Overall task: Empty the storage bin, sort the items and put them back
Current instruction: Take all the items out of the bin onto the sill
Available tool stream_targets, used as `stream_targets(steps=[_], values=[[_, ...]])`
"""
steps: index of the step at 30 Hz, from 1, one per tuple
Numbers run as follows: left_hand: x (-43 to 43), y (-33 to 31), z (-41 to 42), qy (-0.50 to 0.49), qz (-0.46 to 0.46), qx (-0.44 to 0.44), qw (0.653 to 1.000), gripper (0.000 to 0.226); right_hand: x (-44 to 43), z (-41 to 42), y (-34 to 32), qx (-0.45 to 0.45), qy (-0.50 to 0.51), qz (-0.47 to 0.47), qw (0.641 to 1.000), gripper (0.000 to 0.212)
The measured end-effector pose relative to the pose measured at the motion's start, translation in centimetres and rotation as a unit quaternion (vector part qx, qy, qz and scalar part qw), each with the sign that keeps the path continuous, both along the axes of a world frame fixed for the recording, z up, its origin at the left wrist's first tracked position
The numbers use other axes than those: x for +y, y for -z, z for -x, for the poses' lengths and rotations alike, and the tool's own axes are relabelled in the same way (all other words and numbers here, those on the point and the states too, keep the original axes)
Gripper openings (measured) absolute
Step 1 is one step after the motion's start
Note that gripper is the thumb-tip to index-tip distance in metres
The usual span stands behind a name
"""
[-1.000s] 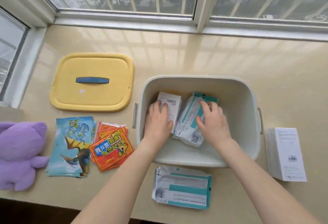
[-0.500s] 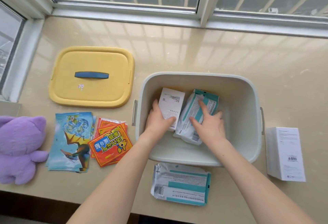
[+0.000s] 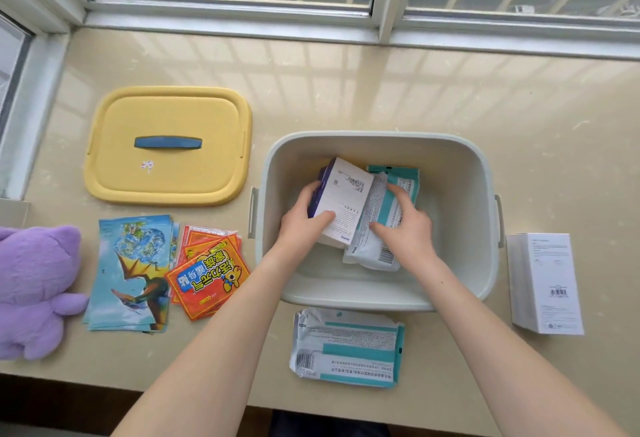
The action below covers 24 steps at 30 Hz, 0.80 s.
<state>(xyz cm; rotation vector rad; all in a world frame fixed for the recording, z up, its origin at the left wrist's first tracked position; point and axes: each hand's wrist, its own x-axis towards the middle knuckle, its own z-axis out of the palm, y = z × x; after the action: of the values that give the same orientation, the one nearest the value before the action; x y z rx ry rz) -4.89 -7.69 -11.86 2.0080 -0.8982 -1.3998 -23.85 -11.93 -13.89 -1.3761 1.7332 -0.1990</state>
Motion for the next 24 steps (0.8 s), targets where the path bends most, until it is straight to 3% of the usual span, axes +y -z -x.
stream_targets(steps=[13, 24], values=[[1.1, -3.1, 1.0, -0.039, 0.045, 0.028, 0.998, 0.055, 0.5, 1.0, -4.0, -0.098, 0.05, 0.053, 0.993, 0.066], [5.2, -19.4, 0.8, -0.098, 0.122, 0.096, 0.983, 0.054, 4.2, 4.5, -20.1, -0.155, 0.057, 0.163, 0.973, 0.063]])
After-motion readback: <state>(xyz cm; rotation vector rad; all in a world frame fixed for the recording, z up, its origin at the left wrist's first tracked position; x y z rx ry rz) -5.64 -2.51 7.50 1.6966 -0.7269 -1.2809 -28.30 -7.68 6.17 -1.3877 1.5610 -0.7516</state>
